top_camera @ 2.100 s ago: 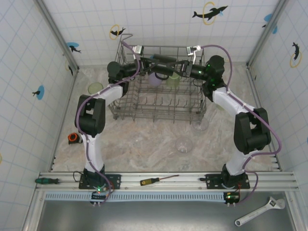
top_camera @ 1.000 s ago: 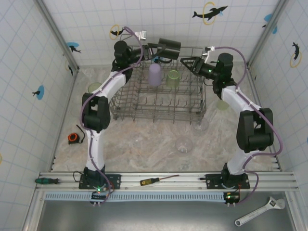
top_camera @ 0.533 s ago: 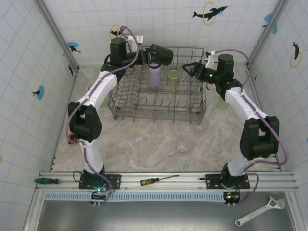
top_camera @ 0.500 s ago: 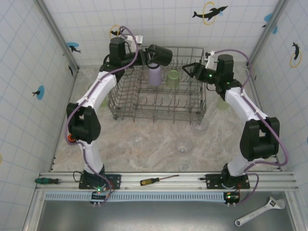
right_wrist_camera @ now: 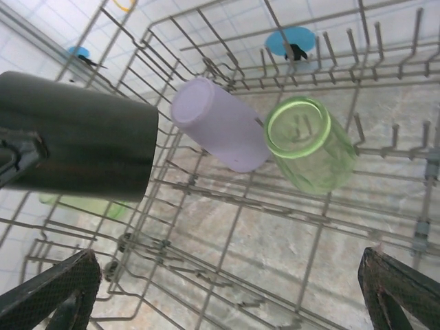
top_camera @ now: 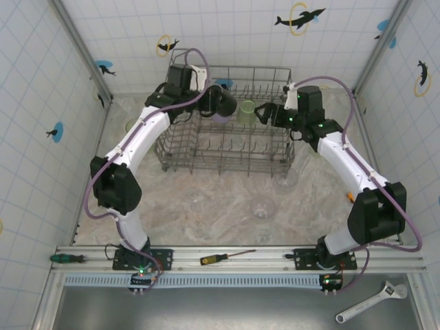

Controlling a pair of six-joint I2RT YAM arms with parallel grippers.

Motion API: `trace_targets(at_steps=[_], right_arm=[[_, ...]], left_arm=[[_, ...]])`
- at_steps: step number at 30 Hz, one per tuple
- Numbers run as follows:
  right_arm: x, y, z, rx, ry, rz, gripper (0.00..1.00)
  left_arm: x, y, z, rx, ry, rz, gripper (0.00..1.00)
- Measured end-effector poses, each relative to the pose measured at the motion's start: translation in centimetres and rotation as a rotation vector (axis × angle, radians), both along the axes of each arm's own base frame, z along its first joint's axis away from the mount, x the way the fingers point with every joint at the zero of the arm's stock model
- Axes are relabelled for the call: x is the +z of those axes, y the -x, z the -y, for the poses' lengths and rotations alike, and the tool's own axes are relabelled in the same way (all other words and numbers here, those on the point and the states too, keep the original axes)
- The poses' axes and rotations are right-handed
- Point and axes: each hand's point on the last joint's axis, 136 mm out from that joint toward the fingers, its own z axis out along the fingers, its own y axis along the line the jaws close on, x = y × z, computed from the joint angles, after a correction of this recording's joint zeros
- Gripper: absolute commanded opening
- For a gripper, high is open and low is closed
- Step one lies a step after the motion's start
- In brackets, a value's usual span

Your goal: Load the cups into the dish rack

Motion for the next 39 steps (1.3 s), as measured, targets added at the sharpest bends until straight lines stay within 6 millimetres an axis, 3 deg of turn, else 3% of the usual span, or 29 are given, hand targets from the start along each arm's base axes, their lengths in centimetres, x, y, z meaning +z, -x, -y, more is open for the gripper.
trace_targets(at_steps=[4,16,32,39], right_arm=[[-0.7,0.5,-0.2,-0.010,0.047,-0.013,1.00],[-0.2,1.8,0.0,-0.031,0.091,0.007,1.00],[-0.5,2.2,0.3,-0.039,0.101,0.001,1.00],[-1.0,2.4,0.3,-0.037,0.110,-0.007,1.00]], left_arm=[[-1.5,0.9,0.1,0.004,-0.090,-0.013,0.00],[-4.7,-0.9,-3.8,0.137,-0.295,-0.014,0.00],[-11.1,-2.7,-4.6,0.157,-0.442,-0.085,0.00],[-12.6,-3.2,-4.9,0.162,-0.487,-0.097,0.00]])
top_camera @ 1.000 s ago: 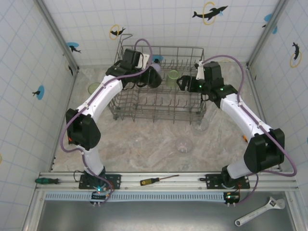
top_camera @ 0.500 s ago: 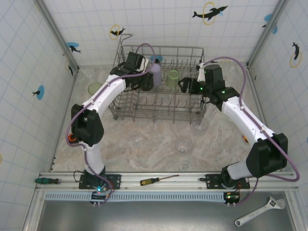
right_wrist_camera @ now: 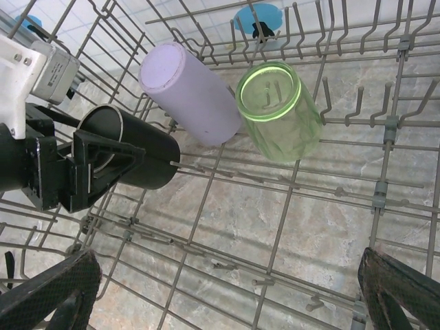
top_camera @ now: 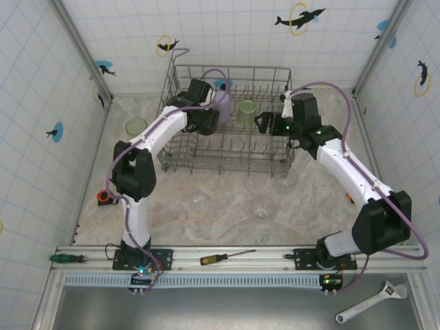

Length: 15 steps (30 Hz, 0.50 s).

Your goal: Load the cups into the dish rack

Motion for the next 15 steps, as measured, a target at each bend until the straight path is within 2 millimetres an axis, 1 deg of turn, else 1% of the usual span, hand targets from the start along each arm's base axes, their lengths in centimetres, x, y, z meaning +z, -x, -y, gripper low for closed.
trace_targets(at_steps=[5,9,10,12,15], right_arm=[[0.0,0.0,0.0,0.000,0.001,0.000,1.00],[0.0,0.0,0.0,0.001,0.002,0.000,1.00],[0.0,0.0,0.0,0.001,0.002,0.000,1.00],[0.0,0.0,-0.1,0.001,0.002,-0.001,1.00],[0.0,0.0,-0.1,0.001,0.002,0.000,1.00]], left_arm=[[-1.0,-0.1,-0.1,0.004,-0.018,-0.021,0.00],[-1.3,-0.2,0.0,0.004,-0.020,-0.027,0.00],[-1.3,-0.2,0.0,0.004,-0.020,-0.027,0.03],[-1.4,-0.3,0.1,0.007,-0.018,-0.027,0.13],[-1.5,-0.4,0.1,0.018,-0.011,-0.031,0.17]])
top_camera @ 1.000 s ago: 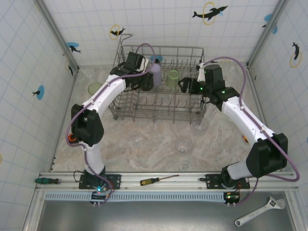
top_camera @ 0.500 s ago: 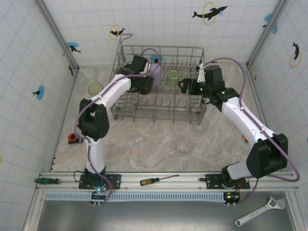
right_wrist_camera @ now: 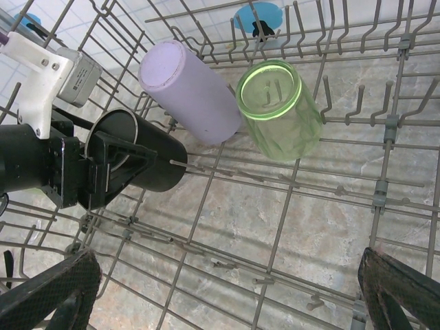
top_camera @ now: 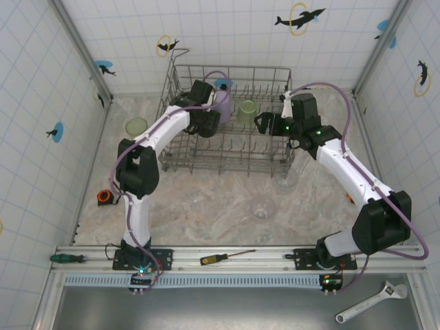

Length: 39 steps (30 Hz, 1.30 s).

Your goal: Load the cups into the dish rack

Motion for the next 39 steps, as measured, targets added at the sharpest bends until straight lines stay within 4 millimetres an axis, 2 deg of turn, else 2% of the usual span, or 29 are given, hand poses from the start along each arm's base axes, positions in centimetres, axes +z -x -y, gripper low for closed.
trace_targets(at_steps=[9,15,21,22,23,26,29,30,34,36,39], right_arm=[[0.0,0.1,-0.3,0.000,0.007,0.002,1.00],[0.0,0.1,-0.2,-0.003,0.009,0.003,1.00],[-0.1,0.1,-0.2,-0.003,0.010,0.003,1.00],[-0.1,0.1,-0.2,-0.003,0.010,0.003,1.00],[0.0,0.1,-0.2,-0.004,0.010,0.004,1.00],[-0.1,0.1,-0.3,-0.003,0.010,0.003,1.00],[-0.1,0.2,-0.4,0.001,0.010,0.003,1.00],[-0.1,0.2,-0.4,0.001,0.010,0.003,1.00],[-0.1,0.2,-0.4,0.001,0.012,-0.001,1.00],[-0.2,0.3,-0.4,0.001,0.013,-0.002,1.00],[-0.3,0.4,-0.4,0.002,0.015,-0.009,1.00]], left_arm=[[-0.1,-1.4,0.0,0.114,0.032,-0.010,0.19],[0.0,-1.4,-0.5,0.211,0.058,-0.024,0.27],[-1.2,-1.2,-0.5,0.262,0.078,-0.063,0.30],[-1.1,-1.2,-0.4,0.270,0.084,-0.062,0.34],[-1.1,-1.2,-0.5,0.276,0.089,-0.064,0.41],[-1.1,-1.3,-0.5,0.296,0.097,-0.064,0.45],[-1.1,-1.3,-0.6,0.302,0.101,-0.065,0.70],[-1.1,-1.3,-0.6,0.303,0.101,-0.065,0.74],[-1.1,-1.3,-0.6,0.306,0.104,-0.065,0.86],[-1.0,-1.3,-0.5,0.308,0.107,-0.063,0.96],[-0.6,-1.7,-0.3,0.316,0.127,-0.046,0.97]])
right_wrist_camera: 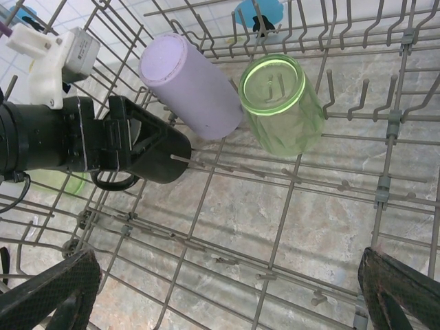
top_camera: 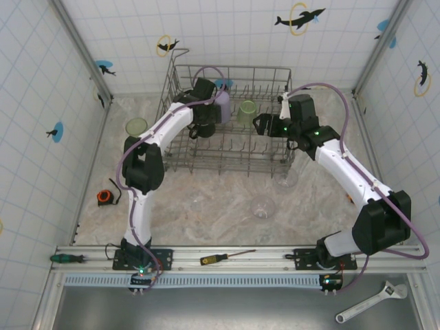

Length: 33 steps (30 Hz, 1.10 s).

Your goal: Load the cups into the dish rack

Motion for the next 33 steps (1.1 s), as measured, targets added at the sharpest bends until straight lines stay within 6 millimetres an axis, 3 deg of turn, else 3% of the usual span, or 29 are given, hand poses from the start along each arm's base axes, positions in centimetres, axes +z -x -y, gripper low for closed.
trace_targets(at_steps=[12,25,33], right_arm=[[-0.5,0.3,0.2,0.001,0.015,-0.023,1.00],[-1.2,0.4,1.0,-0.021,0.067,-0.034,1.00],[-0.8,0.6,3.0,-0.071,0.105,-0.032,1.00]], left_arm=[[3.9,-0.5,0.6,-0.005,0.061,0.079,0.97],[12.8,0.9,0.7,-0.031,0.173,0.222,0.98],[18.8,3.8,0.1,-0.083,0.242,0.324,0.98]])
